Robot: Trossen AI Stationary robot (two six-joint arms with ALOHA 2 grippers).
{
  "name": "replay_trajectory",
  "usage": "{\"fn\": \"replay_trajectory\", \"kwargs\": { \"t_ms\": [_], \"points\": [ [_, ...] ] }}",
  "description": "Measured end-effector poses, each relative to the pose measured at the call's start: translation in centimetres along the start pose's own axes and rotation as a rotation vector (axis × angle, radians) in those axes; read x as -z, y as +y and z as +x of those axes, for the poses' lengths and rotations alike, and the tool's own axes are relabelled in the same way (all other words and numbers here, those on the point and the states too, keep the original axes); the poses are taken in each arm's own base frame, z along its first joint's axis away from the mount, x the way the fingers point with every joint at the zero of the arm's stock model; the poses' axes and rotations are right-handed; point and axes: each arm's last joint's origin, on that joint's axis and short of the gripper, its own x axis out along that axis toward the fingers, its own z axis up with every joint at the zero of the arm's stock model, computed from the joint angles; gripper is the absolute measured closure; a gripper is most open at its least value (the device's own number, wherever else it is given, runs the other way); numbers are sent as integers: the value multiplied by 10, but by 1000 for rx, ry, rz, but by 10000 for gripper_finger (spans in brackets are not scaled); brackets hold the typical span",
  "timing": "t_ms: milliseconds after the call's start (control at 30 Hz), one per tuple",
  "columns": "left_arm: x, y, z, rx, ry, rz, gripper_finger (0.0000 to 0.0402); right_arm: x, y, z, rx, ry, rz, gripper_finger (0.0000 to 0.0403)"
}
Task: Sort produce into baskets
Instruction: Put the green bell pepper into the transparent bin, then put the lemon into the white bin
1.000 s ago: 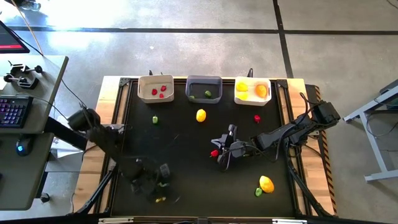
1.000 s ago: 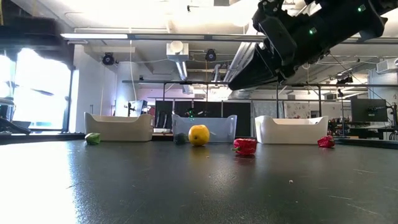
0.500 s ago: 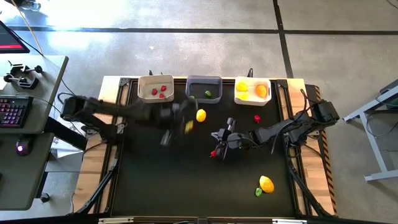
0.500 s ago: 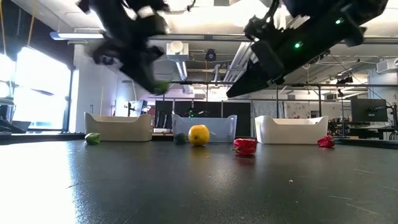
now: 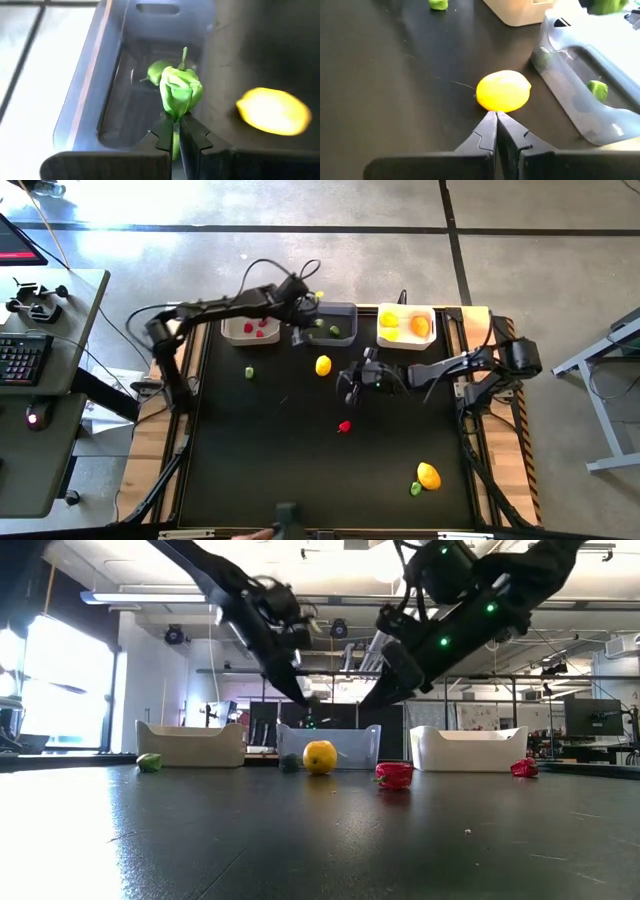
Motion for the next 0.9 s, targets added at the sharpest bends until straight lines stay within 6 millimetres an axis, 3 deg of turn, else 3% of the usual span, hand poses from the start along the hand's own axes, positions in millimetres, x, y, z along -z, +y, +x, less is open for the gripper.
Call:
{"fn": "replay_trajectory", "kwargs": {
  "t_ms": [167,367,633,900],
  "points": [
    [-3,19,30,29,59,-28,401,0,-9,4,-16,8,-11,403],
    [0,31,49,31,90,-83,389,0,-15,5,-7,11,-42,403],
    [-2,32,48,32,86,-67,317,-3,-30,10,-49,11,-34,403],
    [3,28,52,84,80,-74,252,-27,-52,16,-110,-51,-74,403]
  ]
}}
